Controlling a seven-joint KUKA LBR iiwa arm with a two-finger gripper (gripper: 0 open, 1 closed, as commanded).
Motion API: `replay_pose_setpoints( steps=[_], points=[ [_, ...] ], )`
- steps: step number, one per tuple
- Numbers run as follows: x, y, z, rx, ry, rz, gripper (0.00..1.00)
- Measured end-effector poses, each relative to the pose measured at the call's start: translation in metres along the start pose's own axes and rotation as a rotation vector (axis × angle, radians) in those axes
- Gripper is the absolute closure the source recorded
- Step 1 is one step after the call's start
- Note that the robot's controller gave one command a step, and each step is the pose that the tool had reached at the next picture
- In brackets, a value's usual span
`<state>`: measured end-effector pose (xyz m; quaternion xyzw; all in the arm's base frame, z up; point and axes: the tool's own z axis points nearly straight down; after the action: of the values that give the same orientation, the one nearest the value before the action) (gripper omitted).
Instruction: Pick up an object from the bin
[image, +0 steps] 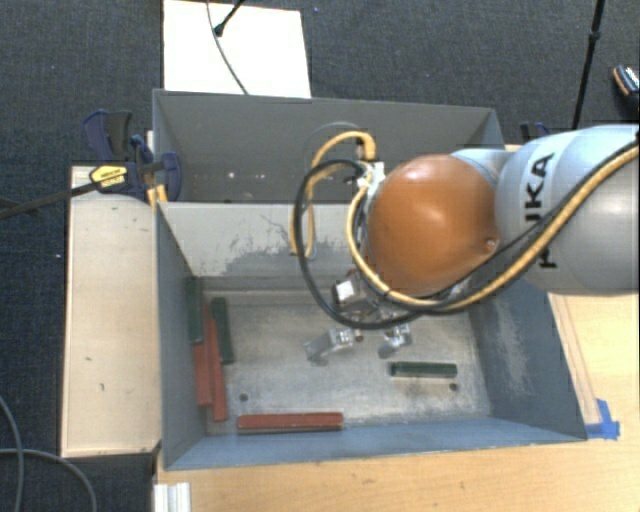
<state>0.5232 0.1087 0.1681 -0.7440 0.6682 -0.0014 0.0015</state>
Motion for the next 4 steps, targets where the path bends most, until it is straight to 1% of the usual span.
replay_pose_setpoints(
  steps=[1,2,3,4],
  points=[
    [0.065,0.047,0.045,-0.007,-0.001,-0.183,0.00],
    [0.108,0.000,0.003,0.000,0.000,-0.467,0.00],
    [0.112,0.031,0.100,-0.010,-0.005,-0.799,0.00],
    [0.112,0.030,0.098,-0.008,-0.004,-0.793,1.00]
  ],
)
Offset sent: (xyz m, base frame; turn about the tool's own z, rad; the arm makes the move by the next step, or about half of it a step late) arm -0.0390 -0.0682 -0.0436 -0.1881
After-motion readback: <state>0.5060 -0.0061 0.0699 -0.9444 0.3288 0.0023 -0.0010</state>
